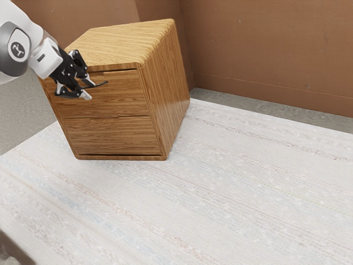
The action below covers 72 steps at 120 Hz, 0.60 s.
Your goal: Pull the drawer handle with one arm to open the drawer
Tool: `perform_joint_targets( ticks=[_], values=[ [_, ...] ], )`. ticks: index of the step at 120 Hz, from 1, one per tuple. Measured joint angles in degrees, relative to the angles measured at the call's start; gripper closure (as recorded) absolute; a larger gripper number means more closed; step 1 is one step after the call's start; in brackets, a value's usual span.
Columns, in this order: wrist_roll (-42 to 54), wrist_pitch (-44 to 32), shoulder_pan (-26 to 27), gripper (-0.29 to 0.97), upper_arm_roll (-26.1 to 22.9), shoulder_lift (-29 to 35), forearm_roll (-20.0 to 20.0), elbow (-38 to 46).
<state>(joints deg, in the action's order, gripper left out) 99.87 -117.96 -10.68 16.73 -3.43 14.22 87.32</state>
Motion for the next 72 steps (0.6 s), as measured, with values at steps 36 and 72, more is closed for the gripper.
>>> perform_joint_targets(
  ticks=[36, 72],
  values=[
    [-0.5, -0.1, 0.5, 0.64, 0.1, -0.3, 0.0, 0.0],
    [-0.9, 0.1, 0.7, 0.66, 0.2, 0.2, -0.2, 0.2]
  ],
)
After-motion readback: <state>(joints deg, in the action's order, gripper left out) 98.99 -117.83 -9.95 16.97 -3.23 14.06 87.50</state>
